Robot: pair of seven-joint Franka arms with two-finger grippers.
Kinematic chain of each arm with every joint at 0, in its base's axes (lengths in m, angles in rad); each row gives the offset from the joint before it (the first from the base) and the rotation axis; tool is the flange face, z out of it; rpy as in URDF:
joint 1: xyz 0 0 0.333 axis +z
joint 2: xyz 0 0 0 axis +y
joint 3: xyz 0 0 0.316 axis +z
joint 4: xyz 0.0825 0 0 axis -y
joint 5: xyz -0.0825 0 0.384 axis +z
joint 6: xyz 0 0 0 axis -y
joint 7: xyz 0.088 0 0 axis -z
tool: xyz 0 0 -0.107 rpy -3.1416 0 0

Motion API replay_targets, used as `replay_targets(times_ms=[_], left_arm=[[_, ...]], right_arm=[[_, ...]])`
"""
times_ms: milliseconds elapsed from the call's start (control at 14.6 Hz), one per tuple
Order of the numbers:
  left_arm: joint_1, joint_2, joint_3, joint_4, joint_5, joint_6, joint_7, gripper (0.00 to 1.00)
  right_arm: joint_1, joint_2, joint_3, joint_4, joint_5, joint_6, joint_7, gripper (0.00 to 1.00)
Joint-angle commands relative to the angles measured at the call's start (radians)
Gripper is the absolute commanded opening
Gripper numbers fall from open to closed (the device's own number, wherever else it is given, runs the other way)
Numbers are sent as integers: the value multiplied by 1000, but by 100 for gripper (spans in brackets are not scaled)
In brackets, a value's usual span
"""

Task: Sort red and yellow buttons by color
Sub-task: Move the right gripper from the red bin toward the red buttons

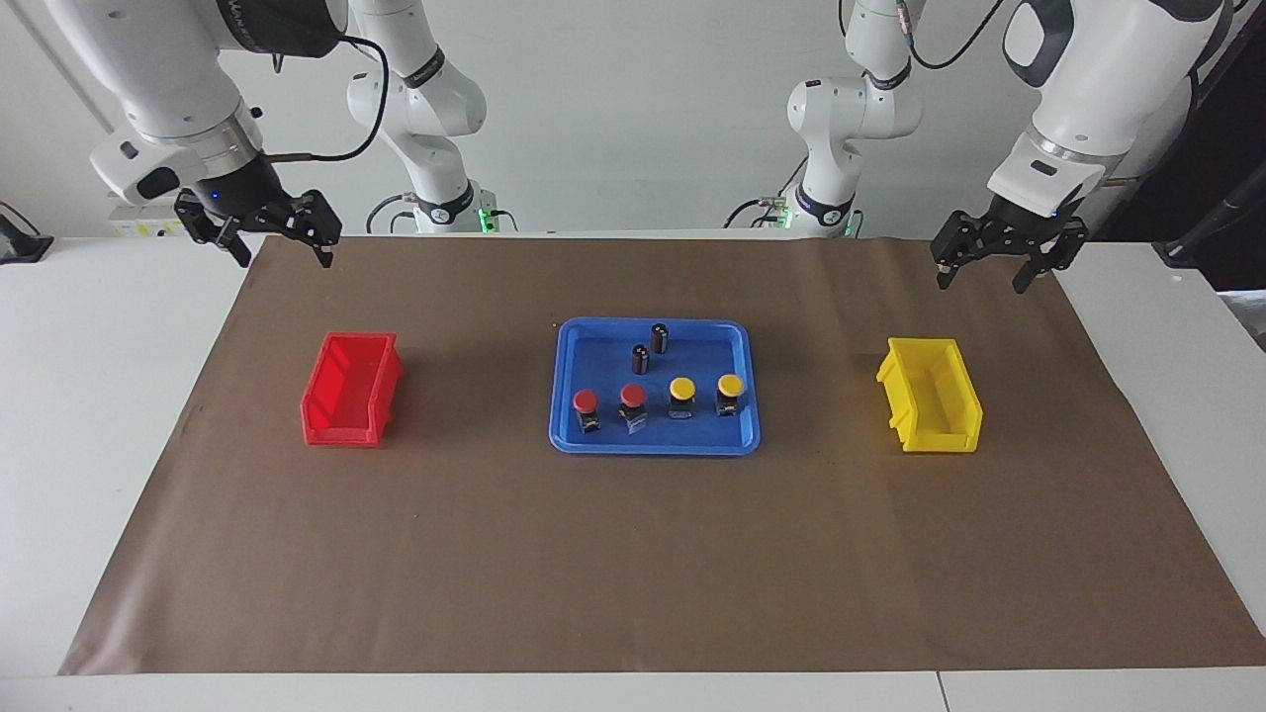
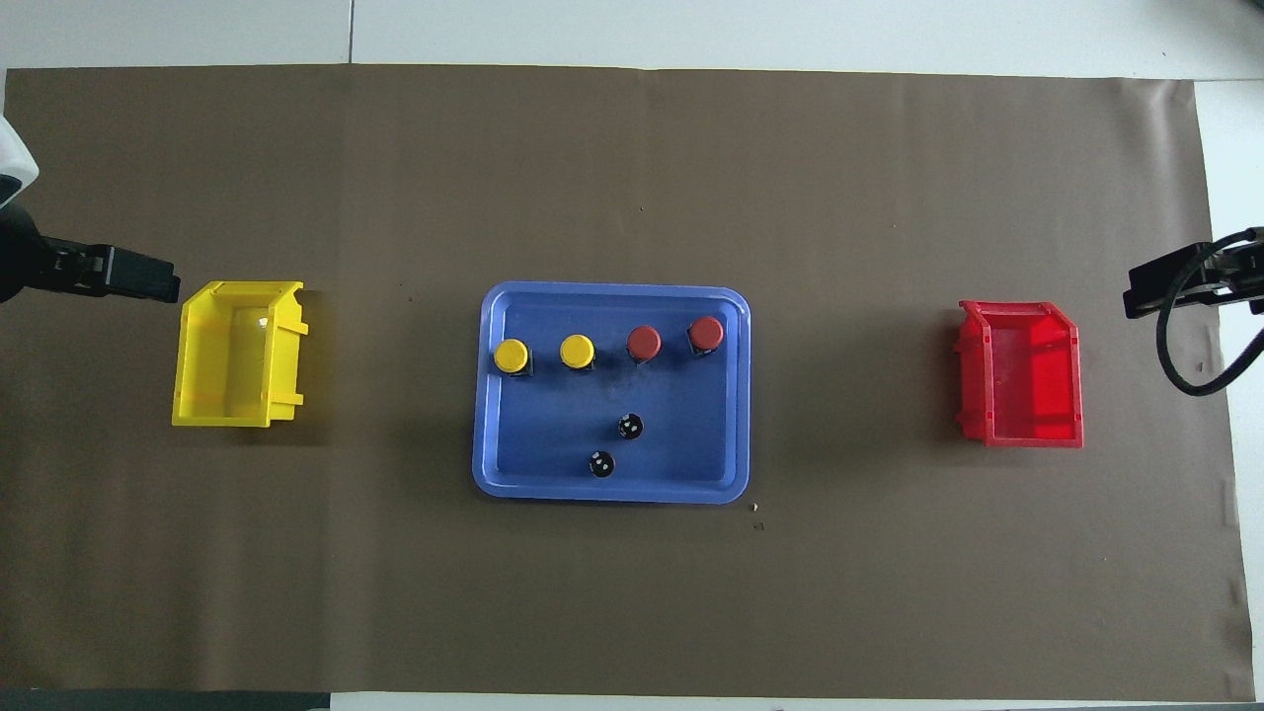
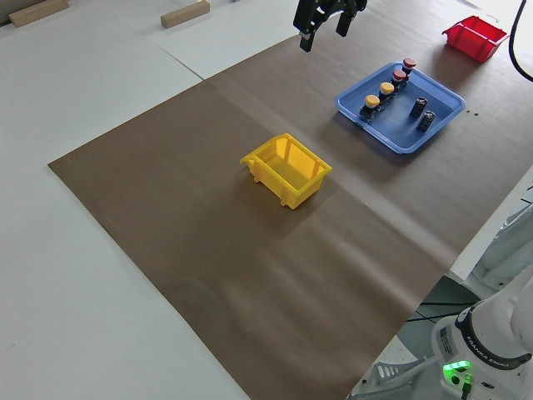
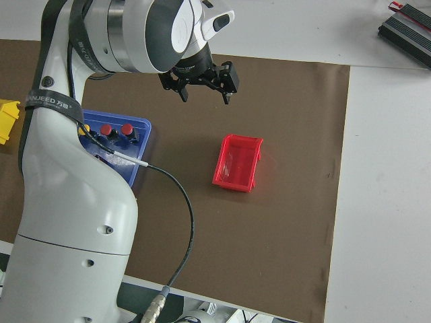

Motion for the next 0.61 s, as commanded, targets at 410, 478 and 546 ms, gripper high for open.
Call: replay_targets(times_ms=[410, 478, 546], left_arm=[[11, -28, -2, -30, -13, 0, 16, 100], [11, -28, -2, -30, -13, 0, 16, 100], [11, -28, -2, -30, -13, 0, 16, 100]], right_arm=[[-5, -13, 8, -7, 17, -9, 17, 100], [-5, -15, 9, -9, 17, -9, 16, 100], [-5, -12, 22, -6, 13, -4, 13, 100]])
